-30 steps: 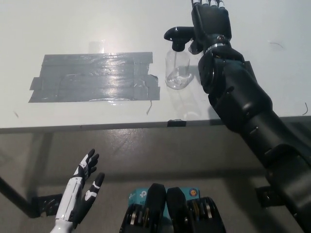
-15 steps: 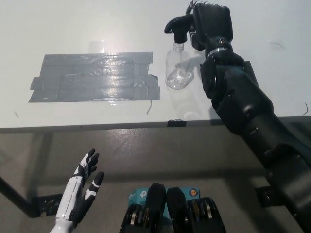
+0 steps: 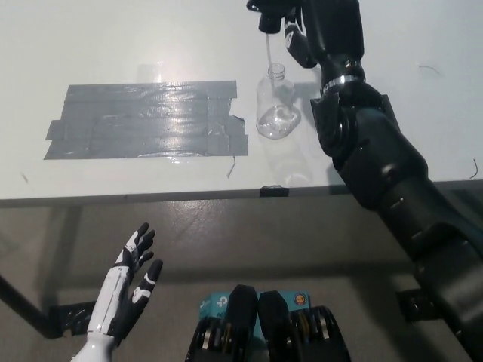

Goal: The robot grabs the black lid of the spray bottle on the desk and places it on the black area of the desk

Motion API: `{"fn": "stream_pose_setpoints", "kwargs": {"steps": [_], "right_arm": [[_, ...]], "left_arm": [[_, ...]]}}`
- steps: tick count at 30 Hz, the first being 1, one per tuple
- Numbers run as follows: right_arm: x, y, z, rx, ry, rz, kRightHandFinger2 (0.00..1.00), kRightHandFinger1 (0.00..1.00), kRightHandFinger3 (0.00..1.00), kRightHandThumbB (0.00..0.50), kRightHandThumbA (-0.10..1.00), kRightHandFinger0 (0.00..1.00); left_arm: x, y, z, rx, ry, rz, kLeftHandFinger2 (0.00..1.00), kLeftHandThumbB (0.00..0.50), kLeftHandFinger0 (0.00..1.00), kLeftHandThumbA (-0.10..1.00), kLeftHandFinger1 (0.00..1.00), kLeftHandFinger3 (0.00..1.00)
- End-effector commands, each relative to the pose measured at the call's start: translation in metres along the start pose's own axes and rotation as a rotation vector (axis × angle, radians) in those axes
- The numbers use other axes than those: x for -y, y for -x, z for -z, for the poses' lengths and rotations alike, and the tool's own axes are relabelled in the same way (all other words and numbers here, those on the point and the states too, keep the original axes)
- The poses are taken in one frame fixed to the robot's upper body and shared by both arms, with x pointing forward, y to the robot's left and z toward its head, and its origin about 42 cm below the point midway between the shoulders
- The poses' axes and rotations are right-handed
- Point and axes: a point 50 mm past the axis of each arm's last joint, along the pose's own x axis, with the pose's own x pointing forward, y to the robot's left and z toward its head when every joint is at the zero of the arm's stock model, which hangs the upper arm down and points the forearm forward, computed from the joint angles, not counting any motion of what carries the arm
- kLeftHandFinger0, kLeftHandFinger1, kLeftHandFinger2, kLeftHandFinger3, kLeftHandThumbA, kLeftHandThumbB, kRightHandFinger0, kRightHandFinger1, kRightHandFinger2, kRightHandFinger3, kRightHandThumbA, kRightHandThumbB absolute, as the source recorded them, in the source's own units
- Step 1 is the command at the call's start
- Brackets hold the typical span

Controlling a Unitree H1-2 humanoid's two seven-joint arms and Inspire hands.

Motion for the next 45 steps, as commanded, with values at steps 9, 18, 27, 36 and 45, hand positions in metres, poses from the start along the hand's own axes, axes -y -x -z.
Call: {"fn": "stream_pose_setpoints", "kwargs": {"steps": [9,18,27,36,45], "right_arm": [[0.098,-0.057,-0.036,0.107,-0.12,0.283,0.8,0.42,0.85,0.13,-0.1,0.01],[0.13,-0.063,-0.011,0.082,-0.153,0.366,0.66,0.22,0.38,0.189,-0.1,0.0],[0.16,-0.054,0.034,0.019,-0.14,0.428,0.74,0.4,0.84,0.189,-0.1,0.0],[0.111,-0.021,0.106,-0.145,-0.08,0.32,0.78,0.41,0.88,0.185,-0.1,0.0],[0.041,0.017,0.141,-0.245,-0.073,0.1,0.86,0.45,0.91,0.129,-0.1,0.04]], "left_arm": [[-0.004,-0.003,-0.007,0.052,-0.022,0.003,1.0,0.088,0.92,0.83,1.0,1.0],[-0.004,-0.002,-0.007,0.053,-0.016,0.0,1.0,0.077,0.91,0.83,1.0,1.0],[-0.008,0.002,-0.005,0.046,-0.024,-0.016,1.0,0.071,0.9,0.84,1.0,1.0],[-0.009,0.006,-0.005,0.037,-0.028,-0.021,1.0,0.056,0.89,0.84,1.0,1.0],[-0.008,0.008,-0.004,0.042,-0.04,-0.025,1.0,0.035,0.87,0.86,1.0,1.0]]}}
